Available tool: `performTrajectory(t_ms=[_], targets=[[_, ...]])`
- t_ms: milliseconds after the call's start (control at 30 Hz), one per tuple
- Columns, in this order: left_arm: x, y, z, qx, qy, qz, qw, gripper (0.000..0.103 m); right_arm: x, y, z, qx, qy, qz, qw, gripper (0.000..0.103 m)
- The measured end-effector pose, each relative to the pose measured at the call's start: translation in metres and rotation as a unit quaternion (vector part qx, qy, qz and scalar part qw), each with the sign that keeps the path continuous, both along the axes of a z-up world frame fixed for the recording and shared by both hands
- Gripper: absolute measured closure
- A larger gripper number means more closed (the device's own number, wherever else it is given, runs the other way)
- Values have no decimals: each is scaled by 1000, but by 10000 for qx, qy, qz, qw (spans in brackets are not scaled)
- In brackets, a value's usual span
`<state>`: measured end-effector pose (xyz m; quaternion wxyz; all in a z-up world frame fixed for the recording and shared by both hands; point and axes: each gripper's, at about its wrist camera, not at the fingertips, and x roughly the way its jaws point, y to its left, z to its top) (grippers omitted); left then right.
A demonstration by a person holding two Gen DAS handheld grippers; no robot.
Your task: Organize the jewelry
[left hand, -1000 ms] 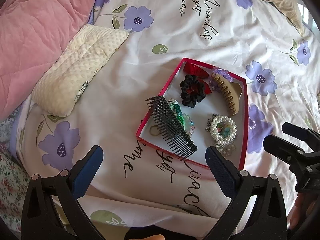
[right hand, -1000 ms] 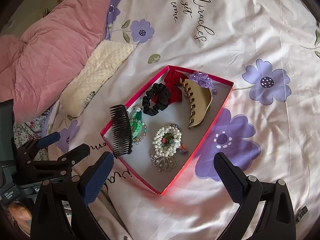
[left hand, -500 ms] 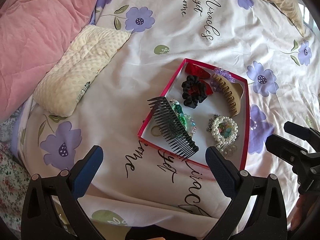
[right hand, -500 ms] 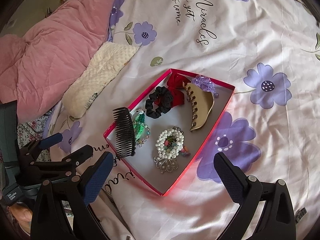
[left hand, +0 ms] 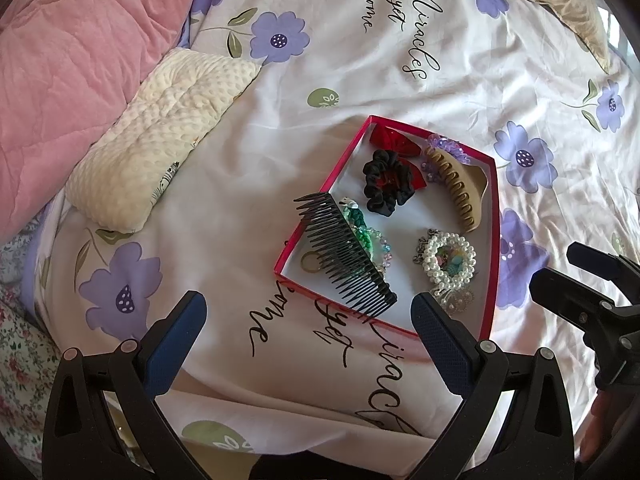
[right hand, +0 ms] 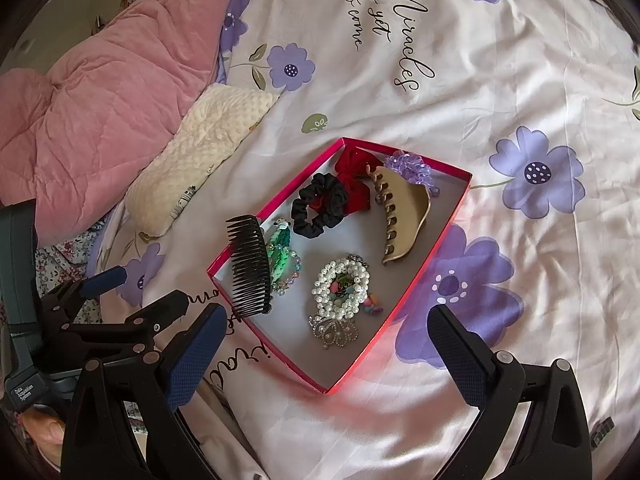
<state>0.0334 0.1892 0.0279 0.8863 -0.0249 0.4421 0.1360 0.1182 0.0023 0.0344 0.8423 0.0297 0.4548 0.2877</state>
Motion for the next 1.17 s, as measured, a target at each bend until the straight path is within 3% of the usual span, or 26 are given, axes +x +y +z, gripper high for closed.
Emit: performTrajectory(t_ms=[1167], targets=[[2, 0, -3, 102, -37, 106, 9999, 0, 3, 0, -4, 42, 16, -49, 10000, 2]])
